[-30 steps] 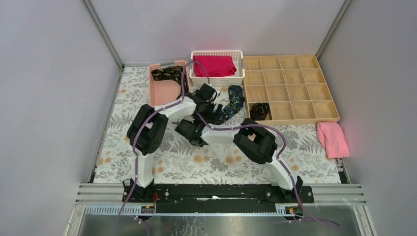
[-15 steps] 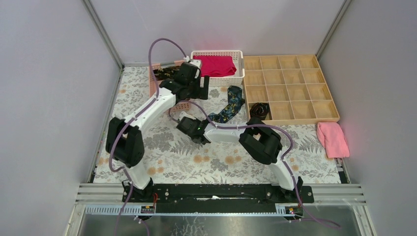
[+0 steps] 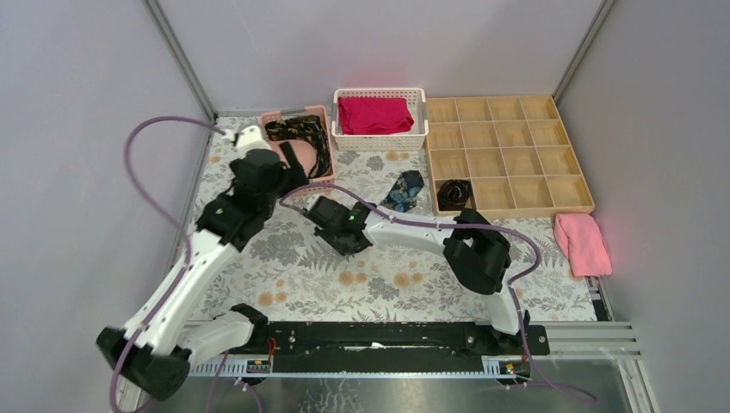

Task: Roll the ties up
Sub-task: Roll the tie at the center of the board.

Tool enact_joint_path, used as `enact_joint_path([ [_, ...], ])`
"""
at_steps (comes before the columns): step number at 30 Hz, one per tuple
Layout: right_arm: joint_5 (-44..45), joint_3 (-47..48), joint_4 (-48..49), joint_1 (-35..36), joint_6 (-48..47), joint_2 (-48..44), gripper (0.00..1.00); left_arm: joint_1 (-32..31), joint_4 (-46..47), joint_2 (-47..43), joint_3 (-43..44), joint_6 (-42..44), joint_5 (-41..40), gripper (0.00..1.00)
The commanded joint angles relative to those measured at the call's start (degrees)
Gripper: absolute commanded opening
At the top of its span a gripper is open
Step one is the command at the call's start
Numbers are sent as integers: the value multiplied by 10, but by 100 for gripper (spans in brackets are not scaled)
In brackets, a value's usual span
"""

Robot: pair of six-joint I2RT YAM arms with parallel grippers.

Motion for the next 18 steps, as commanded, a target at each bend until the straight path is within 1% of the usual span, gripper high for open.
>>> enact_joint_path([
  [1, -144, 42, -13, -37, 114, -66, 25, -5, -27, -83, -24, -34, -31, 89],
  [5, -276, 23, 13, -92, 177, -82, 26, -7, -44, -106, -38, -13, -9, 88],
  [6, -317, 13, 21, -110, 190, -84, 26, -7, -43, -105, -48, -11, 1, 88],
  [7, -350, -17, 45, -127, 210, -88, 25, -7, -43, -103, -56, -14, 15, 88],
  [8, -388, -47, 73, -143, 228, -93, 25, -9, -38, -100, -67, -17, 34, 88],
  [10, -445, -110, 163, -176, 277, -100, 25, -23, -22, -98, -95, -29, 44, 86],
  [11, -474, -134, 182, -184, 286, -100, 25, -28, -13, -97, -109, -30, 44, 86],
  [15, -555, -215, 332, -221, 366, -96, 25, -67, 1, -86, -136, -45, 21, 87],
  [18, -598, -257, 414, -239, 417, -85, 25, -105, 29, -78, -158, -51, 6, 88],
])
